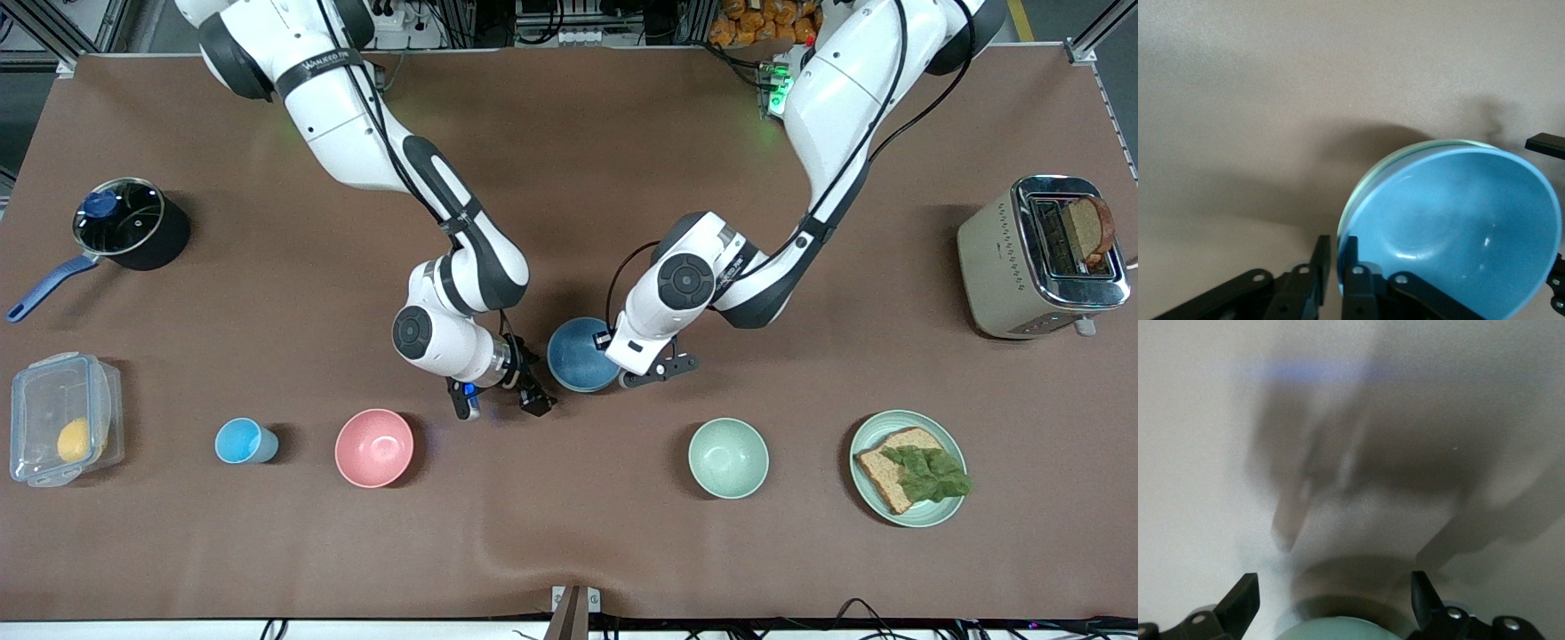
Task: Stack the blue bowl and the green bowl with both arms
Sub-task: 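Open the left gripper to release the blue bowl onto the green bowl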
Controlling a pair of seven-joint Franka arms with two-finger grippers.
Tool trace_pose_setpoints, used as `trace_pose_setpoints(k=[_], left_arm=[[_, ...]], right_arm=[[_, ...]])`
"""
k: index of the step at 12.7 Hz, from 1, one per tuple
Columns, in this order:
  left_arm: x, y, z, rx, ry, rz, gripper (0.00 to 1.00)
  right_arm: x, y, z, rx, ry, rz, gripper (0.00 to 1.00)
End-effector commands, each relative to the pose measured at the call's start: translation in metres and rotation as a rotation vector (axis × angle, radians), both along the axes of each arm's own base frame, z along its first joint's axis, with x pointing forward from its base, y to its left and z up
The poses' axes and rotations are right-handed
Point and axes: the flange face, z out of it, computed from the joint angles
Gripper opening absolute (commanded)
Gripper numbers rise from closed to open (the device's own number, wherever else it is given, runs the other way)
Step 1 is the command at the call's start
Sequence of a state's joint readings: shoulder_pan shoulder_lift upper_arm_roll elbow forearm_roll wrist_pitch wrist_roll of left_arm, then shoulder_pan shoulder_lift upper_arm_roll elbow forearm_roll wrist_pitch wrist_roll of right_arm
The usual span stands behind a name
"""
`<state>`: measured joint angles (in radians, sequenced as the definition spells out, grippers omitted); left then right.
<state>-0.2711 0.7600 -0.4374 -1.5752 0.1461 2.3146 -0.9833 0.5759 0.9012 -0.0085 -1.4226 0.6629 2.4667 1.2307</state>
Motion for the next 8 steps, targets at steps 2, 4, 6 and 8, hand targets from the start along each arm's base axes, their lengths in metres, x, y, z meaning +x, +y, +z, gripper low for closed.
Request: trace_pose_setpoints(k=[2, 4, 6, 8], left_arm=[[0.007, -0.004, 0.01, -0.004, -0.036, 0.017, 1.0], [0.019, -0.001, 0.047, -0.02, -0.087, 0.035, 1.0], [0.031, 0.02, 0.096, -0.01, -0.138, 0.051, 1.0], [0.044, 0.053, 0.154, 0.006, -0.194, 0.085, 1.0]], right_arm=[[0.003, 0.007, -0.002, 0.014, -0.007, -0.022, 1.0], [0.002, 0.007, -0.003, 0.013, -0.006, -0.022, 1.0], [0.002, 0.007, -0.003, 0.013, -0.006, -0.021, 1.0], [0.004, 0.005, 0.0, 0.006, -0.019, -0.002, 1.0]])
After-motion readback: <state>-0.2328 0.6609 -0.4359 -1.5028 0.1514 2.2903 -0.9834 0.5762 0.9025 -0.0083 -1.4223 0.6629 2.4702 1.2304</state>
